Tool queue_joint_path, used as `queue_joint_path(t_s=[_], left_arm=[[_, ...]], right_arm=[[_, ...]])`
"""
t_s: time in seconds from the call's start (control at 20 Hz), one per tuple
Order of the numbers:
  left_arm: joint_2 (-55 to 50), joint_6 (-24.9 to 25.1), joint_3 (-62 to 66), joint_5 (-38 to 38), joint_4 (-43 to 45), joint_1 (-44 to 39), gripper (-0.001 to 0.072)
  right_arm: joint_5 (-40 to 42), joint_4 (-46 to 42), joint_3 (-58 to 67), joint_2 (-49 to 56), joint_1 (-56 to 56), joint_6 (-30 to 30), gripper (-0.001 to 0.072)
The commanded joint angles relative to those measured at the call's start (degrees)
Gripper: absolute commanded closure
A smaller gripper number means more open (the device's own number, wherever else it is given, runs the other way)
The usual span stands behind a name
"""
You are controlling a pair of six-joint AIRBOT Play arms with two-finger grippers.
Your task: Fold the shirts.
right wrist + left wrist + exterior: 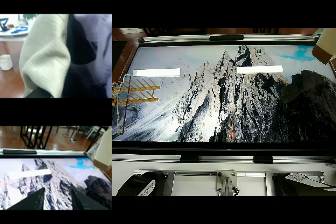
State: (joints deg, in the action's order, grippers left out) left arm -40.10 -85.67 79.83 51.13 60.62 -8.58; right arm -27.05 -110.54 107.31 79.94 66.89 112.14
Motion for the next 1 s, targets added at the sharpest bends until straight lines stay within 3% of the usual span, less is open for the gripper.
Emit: queue_joint_path(t_s=[0.0,0.25,0.3,0.35,0.4,0.55,0.75,0.95], left_arm=[[0.02,-0.15,0.00,0.20,0.00,-0.02,0.0307],[0.02,-0.13,0.00,0.20,-0.13,-0.02,0.0306],[0.00,-0.11,0.00,0.20,-0.11,-0.02,0.0306],[0.00,-0.11,0.00,0.20,-0.09,-0.02,0.0306],[0.00,-0.11,0.00,0.17,-0.09,-0.02,0.0306],[-0.13,-0.11,0.00,0.20,0.02,-0.02,0.0306],[-1.33,3.13,-0.02,1.31,3.10,-0.02,0.0305],[-5.11,3.10,-0.07,5.38,8.07,-0.02,0.0306]], right_arm=[[-3.48,-0.04,0.00,-0.63,0.90,2.21,0.0653],[-10.10,-0.68,0.00,-3.39,1.97,3.54,0.0645],[-11.69,0.92,0.00,-3.74,1.95,3.48,0.0543],[-12.61,3.23,0.00,-4.00,1.92,2.93,0.0299],[-14.60,5.97,0.00,-4.48,1.90,1.29,0.0209],[-22.73,13.09,0.00,-7.10,0.98,-5.49,0.0209],[-35.93,14.19,0.00,-12.24,-1.73,-11.72,0.0209],[-51.69,15.78,0.00,-16.59,-5.05,-15.78,0.0209]])
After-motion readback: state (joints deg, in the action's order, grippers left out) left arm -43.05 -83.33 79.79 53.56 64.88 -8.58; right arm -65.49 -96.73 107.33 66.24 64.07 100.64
